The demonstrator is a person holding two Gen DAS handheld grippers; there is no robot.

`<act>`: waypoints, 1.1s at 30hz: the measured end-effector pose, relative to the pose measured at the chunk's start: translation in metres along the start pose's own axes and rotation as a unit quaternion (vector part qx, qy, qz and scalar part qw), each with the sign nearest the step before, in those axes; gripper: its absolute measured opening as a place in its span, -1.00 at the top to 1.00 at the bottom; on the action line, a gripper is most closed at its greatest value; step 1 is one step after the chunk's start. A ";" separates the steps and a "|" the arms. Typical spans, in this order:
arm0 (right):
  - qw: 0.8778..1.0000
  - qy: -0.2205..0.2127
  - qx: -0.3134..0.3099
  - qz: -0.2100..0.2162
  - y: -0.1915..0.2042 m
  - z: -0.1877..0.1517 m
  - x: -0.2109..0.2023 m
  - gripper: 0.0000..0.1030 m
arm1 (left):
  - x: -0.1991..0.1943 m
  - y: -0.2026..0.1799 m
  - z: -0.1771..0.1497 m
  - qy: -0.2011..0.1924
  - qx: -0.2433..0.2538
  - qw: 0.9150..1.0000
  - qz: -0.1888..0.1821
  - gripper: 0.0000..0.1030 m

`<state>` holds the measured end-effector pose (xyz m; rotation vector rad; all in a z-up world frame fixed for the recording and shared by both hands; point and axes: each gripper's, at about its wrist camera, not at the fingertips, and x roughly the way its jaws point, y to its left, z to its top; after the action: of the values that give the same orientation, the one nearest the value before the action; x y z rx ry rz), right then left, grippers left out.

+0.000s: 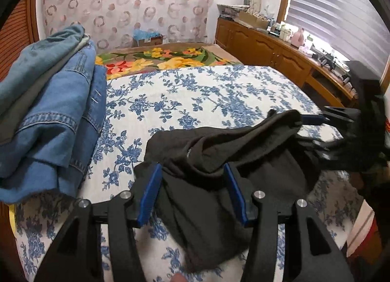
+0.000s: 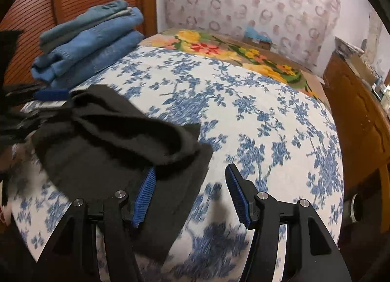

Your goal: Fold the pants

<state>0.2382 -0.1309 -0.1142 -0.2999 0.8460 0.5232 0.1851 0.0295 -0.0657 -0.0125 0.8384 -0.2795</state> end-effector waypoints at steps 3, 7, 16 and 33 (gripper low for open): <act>1.000 -0.008 0.013 -0.009 -0.006 0.010 0.008 -0.15 | -0.008 -0.001 0.000 -0.010 0.002 1.000 -0.010 -0.01; 0.998 -0.026 0.048 -0.032 -0.019 0.019 0.012 -0.15 | 0.001 0.002 0.002 0.002 0.006 1.000 0.007 -0.01; 0.998 -0.031 0.058 -0.004 -0.021 0.006 -0.004 -0.15 | 0.041 0.019 0.008 0.036 -0.009 0.999 0.040 -0.01; 0.998 -0.008 0.064 0.015 -0.007 -0.012 0.009 0.09 | 0.044 0.023 0.000 0.014 -0.028 0.999 0.035 -0.04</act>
<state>0.2396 -0.1393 -0.1280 -0.1653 0.8654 0.4960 0.2186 0.0409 -0.1011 -0.0321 0.8735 -0.1899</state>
